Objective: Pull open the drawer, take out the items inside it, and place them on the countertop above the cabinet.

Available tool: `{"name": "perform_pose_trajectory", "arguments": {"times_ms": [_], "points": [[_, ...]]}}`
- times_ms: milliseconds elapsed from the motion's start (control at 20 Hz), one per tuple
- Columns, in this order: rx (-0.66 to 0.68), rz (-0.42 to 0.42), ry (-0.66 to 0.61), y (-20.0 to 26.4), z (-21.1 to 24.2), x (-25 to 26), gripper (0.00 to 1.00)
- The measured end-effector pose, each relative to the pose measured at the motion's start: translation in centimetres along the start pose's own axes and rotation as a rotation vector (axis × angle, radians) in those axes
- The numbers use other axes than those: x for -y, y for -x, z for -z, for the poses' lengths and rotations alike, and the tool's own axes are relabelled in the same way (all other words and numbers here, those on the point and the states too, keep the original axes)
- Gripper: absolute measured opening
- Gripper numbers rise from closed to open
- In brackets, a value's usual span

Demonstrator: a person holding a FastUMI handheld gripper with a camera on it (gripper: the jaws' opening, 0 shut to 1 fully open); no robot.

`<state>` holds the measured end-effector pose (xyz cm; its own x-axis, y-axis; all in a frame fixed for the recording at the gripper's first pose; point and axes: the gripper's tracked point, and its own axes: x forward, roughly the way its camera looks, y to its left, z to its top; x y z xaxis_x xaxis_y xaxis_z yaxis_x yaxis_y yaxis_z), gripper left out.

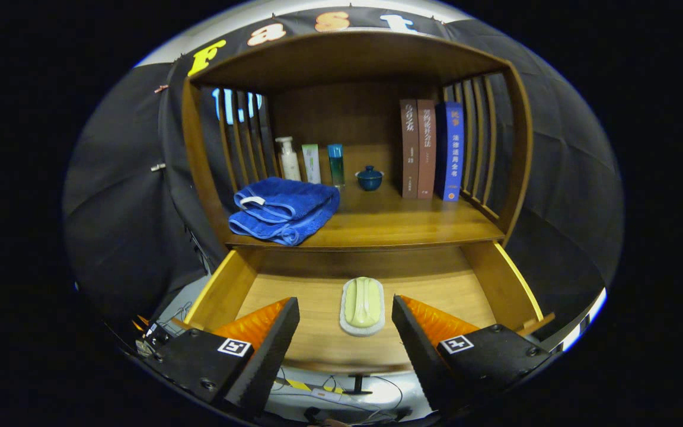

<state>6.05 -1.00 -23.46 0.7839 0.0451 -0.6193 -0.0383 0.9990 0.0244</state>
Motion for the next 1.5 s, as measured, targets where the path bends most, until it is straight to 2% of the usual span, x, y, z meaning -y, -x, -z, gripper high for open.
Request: {"name": "perform_pose_trajectory", "arguments": {"times_ms": [150,350,500,600,700,800,1000,1100,1200,1500], "points": [[-0.098,0.003,-0.033,-4.5,-0.6,0.4,1.00],[-0.265,0.028,-0.051,-9.6,1.6,1.7,0.98],[-0.356,0.038,-0.067,-12.1,3.2,2.3,0.91],[-0.410,0.043,-0.061,-13.1,4.1,2.6,0.91],[-0.460,0.065,-0.040,-13.8,5.0,3.1,0.71],[-0.494,0.069,-0.035,-14.4,6.1,3.2,0.58],[-0.524,0.073,-0.027,-14.5,6.4,3.1,0.26],[-0.517,0.068,-0.022,-14.7,6.1,3.1,0.26],[-0.519,0.065,-0.015,-14.5,6.3,3.1,0.15],[-0.470,0.053,-0.027,-12.9,5.4,3.0,0.16]]}}
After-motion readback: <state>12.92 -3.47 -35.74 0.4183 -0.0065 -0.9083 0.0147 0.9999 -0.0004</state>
